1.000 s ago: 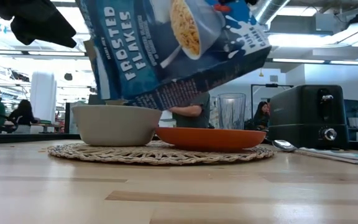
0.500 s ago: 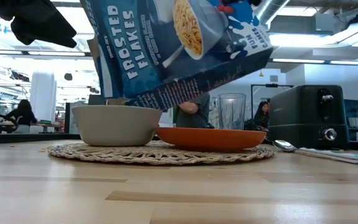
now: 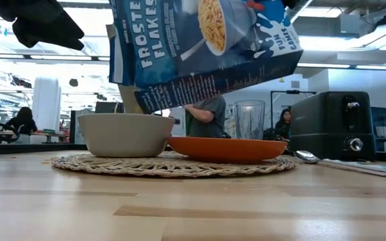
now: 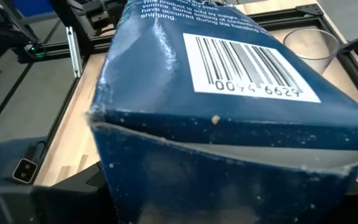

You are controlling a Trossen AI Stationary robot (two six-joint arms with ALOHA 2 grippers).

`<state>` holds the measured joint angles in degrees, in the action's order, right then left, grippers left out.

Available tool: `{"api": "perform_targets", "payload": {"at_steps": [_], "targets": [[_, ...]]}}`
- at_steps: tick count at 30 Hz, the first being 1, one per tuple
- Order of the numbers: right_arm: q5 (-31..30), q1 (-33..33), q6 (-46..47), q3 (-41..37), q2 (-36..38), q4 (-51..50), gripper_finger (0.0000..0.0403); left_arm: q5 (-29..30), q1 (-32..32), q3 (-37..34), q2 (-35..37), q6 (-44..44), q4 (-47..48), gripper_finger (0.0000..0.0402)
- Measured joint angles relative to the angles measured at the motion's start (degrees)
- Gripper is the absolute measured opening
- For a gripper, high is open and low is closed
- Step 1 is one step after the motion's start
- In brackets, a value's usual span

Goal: Arrange a breakfast setting
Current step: Pour the cereal into the gray bowl

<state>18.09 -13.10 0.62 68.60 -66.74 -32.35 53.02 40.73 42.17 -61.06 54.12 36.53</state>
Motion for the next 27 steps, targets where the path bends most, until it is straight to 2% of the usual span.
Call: {"api": "perform_targets", "payload": {"at_steps": [11, 16, 21, 27], "targets": [[0.63, -0.07, -0.2, 0.07, -1.88, 1.7, 0.0306, 0.17, 0.0, 0.0, 0.0, 0.36, -0.02, 0.0169], [0.83, 0.48, -0.21, 4.7, -4.09, -0.28, 0.0306, 0.14, 0.0, 0.0, -0.01, 0.23, -0.02, 0.0169], [0.96, 0.38, -0.69, 9.89, -8.5, -8.28, 0.0306, -0.29, 0.0, 0.0, -0.02, -0.08, 0.02, 0.0169], [0.57, 1.07, -1.1, 12.99, -11.75, -8.86, 0.0305, -1.72, 0.0, 0.0, -0.02, -0.08, 0.24, 0.0169]]}}
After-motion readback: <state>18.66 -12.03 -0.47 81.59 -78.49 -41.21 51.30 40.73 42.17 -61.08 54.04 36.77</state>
